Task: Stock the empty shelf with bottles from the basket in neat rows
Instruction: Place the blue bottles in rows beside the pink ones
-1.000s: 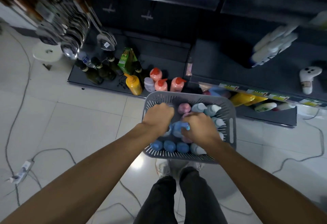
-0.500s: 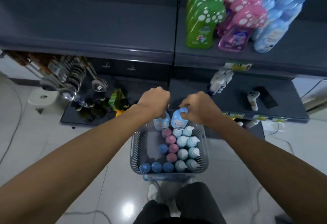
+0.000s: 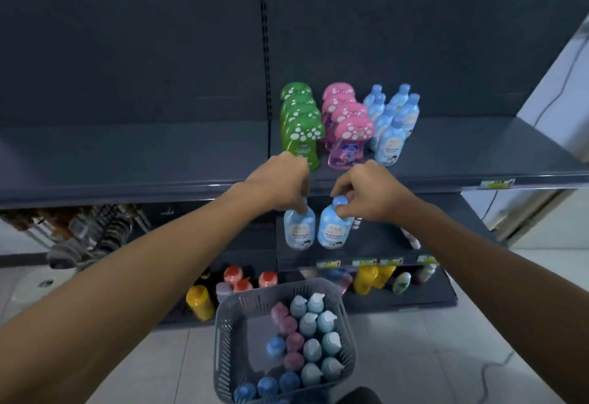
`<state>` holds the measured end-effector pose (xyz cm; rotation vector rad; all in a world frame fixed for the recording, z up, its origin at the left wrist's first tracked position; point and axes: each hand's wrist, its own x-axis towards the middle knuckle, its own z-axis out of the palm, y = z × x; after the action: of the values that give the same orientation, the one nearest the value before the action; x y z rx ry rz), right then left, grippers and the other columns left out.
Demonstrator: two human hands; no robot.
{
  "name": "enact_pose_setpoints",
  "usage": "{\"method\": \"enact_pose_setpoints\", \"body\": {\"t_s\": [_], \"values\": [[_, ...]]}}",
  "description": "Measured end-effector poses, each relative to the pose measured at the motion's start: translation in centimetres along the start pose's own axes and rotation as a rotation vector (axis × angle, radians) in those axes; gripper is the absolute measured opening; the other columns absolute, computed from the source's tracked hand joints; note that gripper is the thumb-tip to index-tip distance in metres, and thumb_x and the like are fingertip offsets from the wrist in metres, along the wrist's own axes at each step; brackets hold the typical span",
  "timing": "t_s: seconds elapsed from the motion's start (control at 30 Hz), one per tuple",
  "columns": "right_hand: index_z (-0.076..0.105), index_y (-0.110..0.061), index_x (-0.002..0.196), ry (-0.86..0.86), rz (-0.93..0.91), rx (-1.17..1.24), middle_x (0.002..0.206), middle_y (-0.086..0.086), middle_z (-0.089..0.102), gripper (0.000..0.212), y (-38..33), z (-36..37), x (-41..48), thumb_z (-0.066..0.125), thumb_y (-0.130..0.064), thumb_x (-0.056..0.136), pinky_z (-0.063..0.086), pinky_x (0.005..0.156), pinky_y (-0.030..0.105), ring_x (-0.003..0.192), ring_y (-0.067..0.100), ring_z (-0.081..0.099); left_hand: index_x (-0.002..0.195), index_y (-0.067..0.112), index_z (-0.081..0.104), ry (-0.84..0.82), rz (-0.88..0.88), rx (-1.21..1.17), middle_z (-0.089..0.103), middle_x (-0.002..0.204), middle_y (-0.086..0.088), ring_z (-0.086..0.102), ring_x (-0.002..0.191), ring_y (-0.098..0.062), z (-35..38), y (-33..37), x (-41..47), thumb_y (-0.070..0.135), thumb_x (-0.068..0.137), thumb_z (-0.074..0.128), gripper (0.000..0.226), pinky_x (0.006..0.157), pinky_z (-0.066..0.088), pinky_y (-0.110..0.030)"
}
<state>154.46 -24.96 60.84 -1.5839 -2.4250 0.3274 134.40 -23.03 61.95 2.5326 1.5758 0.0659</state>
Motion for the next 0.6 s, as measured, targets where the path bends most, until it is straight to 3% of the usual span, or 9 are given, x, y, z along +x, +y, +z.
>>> {"method": "enact_pose_setpoints", "body": {"t_s": [0.13, 0.3, 0.4, 0.5, 0.6], "values": [[0.08, -0.018, 0.093, 0.038, 0.026, -0.003, 0.078, -0.013, 0.07, 0.023, 1.5, -3.4, -1.1, 0.078, -0.019, 0.07, 0.037, 0.057, 0.007, 0.069, 0.0, 0.061, 0.089, 0.02, 0.082, 0.046, 0.09, -0.021, 0.075, 0.082, 0.008, 0.068, 0.079, -0.013, -2.1, 2.2, 1.5, 0.032, 0.07, 0.088, 0.024, 0.069, 0.06, -0.034], [0.08, -0.021, 0.086, 0.085, 0.054, -0.017, 0.066, -0.021, 0.063, 0.019, 4.7, -7.2, -1.9, 0.076, -0.02, 0.068, 0.04, 0.058, 0.012, 0.069, -0.002, 0.061, 0.092, 0.02, 0.081, 0.082, 0.115, -0.068, 0.076, 0.086, 0.007, 0.068, 0.081, -0.012, -3.6, 5.5, 4.7, 0.031, 0.068, 0.088, 0.028, 0.069, 0.058, -0.031], [0.079, -0.025, 0.082, 0.107, 0.058, -0.016, 0.061, -0.027, 0.061, 0.017, 7.7, -9.0, -1.8, 0.075, -0.022, 0.066, 0.035, 0.055, 0.007, 0.071, -0.011, 0.06, 0.093, 0.022, 0.081, 0.119, 0.129, -0.111, 0.072, 0.078, 0.015, 0.068, 0.079, -0.008, -4.0, 7.8, 6.9, 0.029, 0.067, 0.087, 0.028, 0.07, 0.057, -0.027], [0.078, -0.028, 0.081, 0.118, 0.064, -0.012, 0.061, -0.027, 0.062, 0.017, 11.2, -10.6, -1.1, 0.075, -0.023, 0.065, 0.037, 0.057, 0.012, 0.07, -0.008, 0.058, 0.091, 0.024, 0.082, 0.156, 0.132, -0.125, 0.059, 0.063, 0.023, 0.064, 0.072, -0.003, -4.0, 9.9, 9.3, 0.027, 0.066, 0.084, 0.025, 0.063, 0.05, -0.02], [0.078, -0.028, 0.08, 0.122, 0.045, -0.018, 0.058, -0.026, 0.06, 0.016, 14.3, -11.9, 0.0, 0.077, -0.024, 0.064, 0.036, 0.056, 0.011, 0.066, -0.008, 0.059, 0.092, 0.024, 0.082, 0.163, 0.121, -0.134, 0.059, 0.064, 0.023, 0.058, 0.066, 0.001, -3.6, 11.8, 11.8, 0.026, 0.066, 0.082, 0.025, 0.054, 0.038, -0.013]]}}
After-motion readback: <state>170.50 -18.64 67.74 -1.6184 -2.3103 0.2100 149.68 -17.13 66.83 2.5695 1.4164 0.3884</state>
